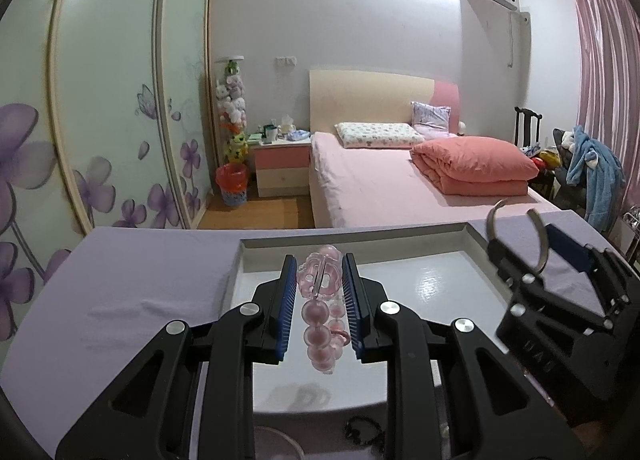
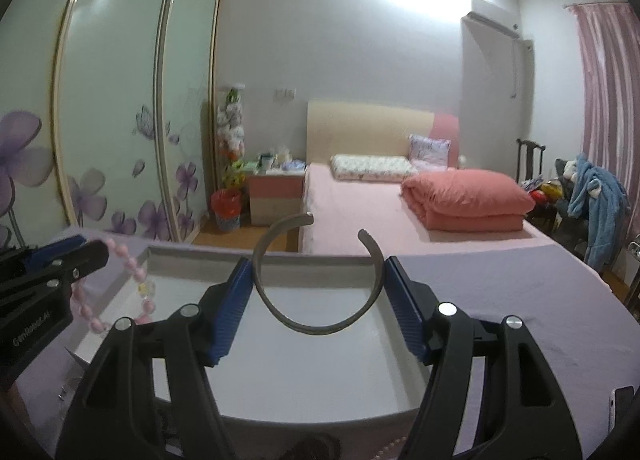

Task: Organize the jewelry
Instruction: 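Carry both held bracelets into the grey tray and open both tools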

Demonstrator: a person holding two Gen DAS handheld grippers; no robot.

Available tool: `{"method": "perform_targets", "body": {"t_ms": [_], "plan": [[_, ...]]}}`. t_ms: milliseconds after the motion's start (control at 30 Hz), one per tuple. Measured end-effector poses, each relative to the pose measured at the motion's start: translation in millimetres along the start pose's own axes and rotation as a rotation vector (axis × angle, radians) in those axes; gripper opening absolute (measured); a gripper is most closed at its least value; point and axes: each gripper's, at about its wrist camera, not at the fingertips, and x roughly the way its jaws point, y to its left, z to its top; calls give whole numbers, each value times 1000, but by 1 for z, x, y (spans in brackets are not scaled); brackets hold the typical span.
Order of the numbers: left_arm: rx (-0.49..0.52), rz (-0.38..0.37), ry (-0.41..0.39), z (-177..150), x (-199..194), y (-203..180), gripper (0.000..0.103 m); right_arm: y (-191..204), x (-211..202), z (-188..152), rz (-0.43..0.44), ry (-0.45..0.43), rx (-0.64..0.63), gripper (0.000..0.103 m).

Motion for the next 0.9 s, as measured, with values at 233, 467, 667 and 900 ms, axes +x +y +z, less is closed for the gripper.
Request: {"method": "perform_targets", "body": {"t_ms": [233, 467, 667, 900], "plan": [[-18, -21, 59, -4, 22, 6, 24, 2, 48, -14, 71, 202, 43, 65], [-38, -43, 115, -4, 37, 12, 26, 5, 60, -23, 86, 270, 49, 74], [-66, -27, 92, 5, 27, 28, 41, -10, 42, -18, 69, 223, 80, 78], [-96, 10, 67, 11, 10, 48, 42, -31, 17, -14, 43, 193, 103, 78]]}}
